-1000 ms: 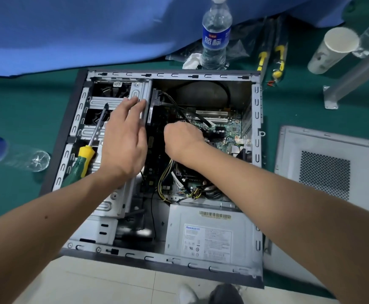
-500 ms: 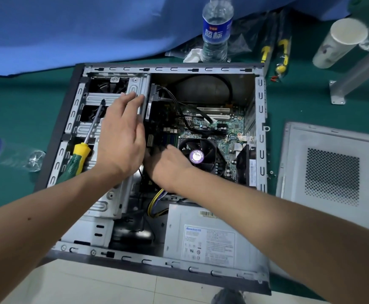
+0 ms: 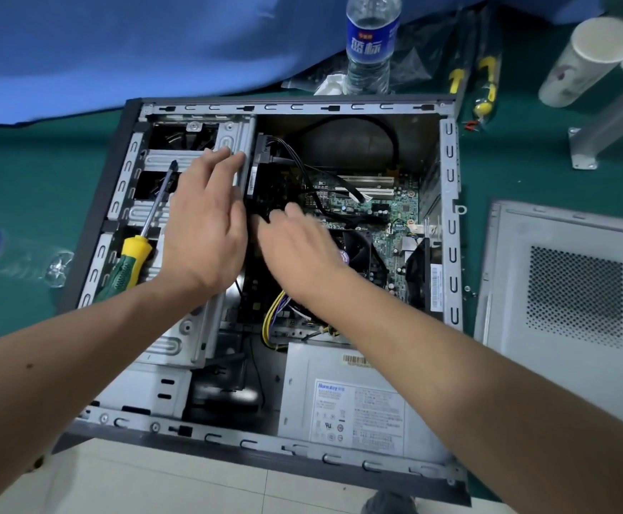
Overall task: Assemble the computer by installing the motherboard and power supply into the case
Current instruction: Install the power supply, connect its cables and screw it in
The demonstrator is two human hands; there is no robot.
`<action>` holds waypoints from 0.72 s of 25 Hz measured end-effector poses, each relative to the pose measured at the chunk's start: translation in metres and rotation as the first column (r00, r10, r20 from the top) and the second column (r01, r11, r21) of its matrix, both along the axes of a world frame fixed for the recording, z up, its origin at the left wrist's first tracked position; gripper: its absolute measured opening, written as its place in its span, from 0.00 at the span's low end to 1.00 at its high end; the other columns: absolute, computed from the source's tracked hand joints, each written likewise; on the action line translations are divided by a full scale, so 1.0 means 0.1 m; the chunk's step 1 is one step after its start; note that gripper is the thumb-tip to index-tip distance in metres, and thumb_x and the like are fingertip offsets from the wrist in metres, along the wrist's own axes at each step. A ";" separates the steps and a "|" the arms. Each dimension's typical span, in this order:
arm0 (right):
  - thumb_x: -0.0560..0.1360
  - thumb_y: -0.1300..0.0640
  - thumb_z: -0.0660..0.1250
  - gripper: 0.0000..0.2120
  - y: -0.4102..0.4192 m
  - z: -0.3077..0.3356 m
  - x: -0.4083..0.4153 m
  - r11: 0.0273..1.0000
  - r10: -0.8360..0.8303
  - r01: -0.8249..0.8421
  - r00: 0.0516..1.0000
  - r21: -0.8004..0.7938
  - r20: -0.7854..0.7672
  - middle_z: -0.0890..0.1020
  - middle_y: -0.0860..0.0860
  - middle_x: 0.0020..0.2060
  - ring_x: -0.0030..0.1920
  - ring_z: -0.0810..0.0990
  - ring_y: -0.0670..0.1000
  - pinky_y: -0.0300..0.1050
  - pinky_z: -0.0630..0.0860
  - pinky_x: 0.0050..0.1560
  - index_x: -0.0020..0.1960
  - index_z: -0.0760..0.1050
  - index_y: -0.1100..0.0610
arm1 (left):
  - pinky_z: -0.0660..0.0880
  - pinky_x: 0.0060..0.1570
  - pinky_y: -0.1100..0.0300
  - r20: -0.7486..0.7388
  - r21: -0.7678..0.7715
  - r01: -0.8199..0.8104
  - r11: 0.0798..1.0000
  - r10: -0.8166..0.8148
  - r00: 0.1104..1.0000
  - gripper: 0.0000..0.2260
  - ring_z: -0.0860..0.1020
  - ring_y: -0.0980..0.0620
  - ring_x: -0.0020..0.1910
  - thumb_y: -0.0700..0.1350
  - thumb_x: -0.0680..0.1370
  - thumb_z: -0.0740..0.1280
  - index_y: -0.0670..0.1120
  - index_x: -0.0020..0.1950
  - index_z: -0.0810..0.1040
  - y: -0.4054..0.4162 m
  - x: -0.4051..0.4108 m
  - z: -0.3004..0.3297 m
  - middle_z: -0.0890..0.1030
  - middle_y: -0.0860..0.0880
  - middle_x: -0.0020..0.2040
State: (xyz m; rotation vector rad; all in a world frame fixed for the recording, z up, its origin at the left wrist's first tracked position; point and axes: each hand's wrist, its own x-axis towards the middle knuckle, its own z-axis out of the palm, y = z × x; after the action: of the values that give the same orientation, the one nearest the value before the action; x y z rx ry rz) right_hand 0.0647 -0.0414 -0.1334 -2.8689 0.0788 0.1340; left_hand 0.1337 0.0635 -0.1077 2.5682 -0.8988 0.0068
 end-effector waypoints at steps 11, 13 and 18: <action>0.79 0.64 0.55 0.13 -0.04 -0.10 0.08 0.995 0.097 -0.092 0.988 0.045 -0.121 0.82 0.53 0.53 0.56 0.79 0.56 0.49 0.65 0.57 0.59 0.74 0.54 | 0.59 0.74 0.53 0.003 -0.008 -0.010 1.000 0.010 1.000 0.22 0.64 0.44 0.73 0.42 0.80 0.53 0.39 0.74 0.68 0.01 -0.01 -0.01 0.67 0.41 0.73; 0.81 0.62 0.53 0.13 0.01 -0.12 0.07 0.977 0.208 -0.211 0.972 -0.015 -0.110 0.82 0.52 0.54 0.56 0.79 0.55 0.49 0.64 0.56 0.63 0.70 0.53 | 0.59 0.74 0.52 0.003 -0.008 -0.011 1.000 0.011 1.000 0.23 0.64 0.44 0.73 0.42 0.80 0.53 0.39 0.74 0.68 -0.01 -0.02 -0.01 0.67 0.41 0.73; 0.81 0.62 0.53 0.13 0.04 -0.13 0.04 0.962 0.262 -0.270 0.954 -0.041 -0.144 0.80 0.55 0.56 0.57 0.77 0.57 0.47 0.61 0.49 0.64 0.68 0.56 | 0.60 0.74 0.52 -0.004 -0.016 -0.014 1.000 0.014 1.000 0.23 0.64 0.45 0.73 0.43 0.80 0.53 0.40 0.74 0.68 0.00 -0.02 -0.01 0.67 0.41 0.73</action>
State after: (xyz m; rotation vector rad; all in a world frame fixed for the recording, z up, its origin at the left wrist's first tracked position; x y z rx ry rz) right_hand 0.0682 -0.0378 -0.1460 -2.9127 -0.2841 0.3890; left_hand 0.1316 0.0634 -0.1085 2.5584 -0.8759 0.0127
